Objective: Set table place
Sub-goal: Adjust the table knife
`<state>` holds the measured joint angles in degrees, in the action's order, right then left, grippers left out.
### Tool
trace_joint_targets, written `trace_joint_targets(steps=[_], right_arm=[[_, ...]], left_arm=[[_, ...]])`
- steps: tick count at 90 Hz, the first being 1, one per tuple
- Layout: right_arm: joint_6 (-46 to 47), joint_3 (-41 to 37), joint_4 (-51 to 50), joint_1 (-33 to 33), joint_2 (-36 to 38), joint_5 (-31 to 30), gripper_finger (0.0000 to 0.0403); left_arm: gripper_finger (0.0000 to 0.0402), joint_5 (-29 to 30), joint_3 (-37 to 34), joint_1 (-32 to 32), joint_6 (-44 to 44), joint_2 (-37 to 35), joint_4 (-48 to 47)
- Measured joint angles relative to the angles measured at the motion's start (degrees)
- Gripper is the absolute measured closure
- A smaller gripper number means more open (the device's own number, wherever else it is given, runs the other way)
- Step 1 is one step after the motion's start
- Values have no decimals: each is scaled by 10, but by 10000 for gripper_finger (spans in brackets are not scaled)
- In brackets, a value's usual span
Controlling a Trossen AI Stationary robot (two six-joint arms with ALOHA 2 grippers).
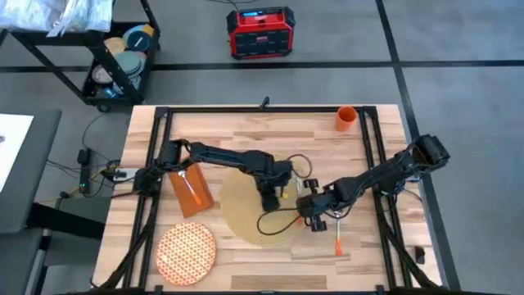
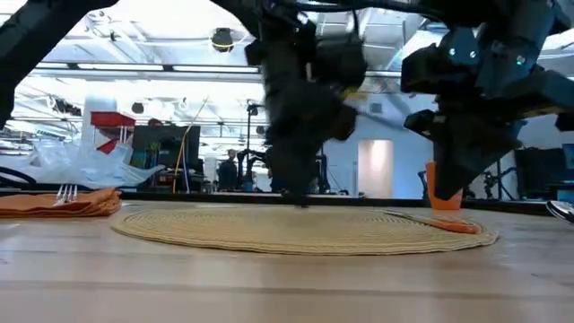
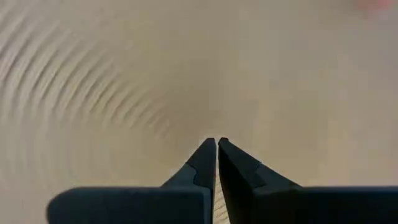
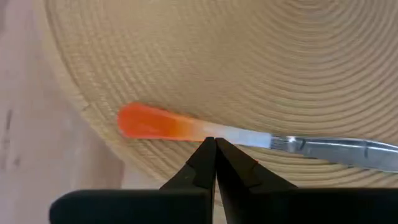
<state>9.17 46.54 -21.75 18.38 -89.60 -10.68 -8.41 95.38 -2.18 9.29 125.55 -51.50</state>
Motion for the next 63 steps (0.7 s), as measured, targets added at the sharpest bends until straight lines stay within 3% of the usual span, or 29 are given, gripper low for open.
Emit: trace_joint_targets(steps=[18,45,63], right_arm=[[0,0,0,-33,0,-3,403],[-1,0,-7,-60,-1,-1,403],[18,0,-81,-41,-1,-1,403]], left_arm=[[402,-6,-53,-5,-15,-5,40],[402,-6,-50,-8,-1,-2,77],[402,-5,-51,-8,10,-2,80]])
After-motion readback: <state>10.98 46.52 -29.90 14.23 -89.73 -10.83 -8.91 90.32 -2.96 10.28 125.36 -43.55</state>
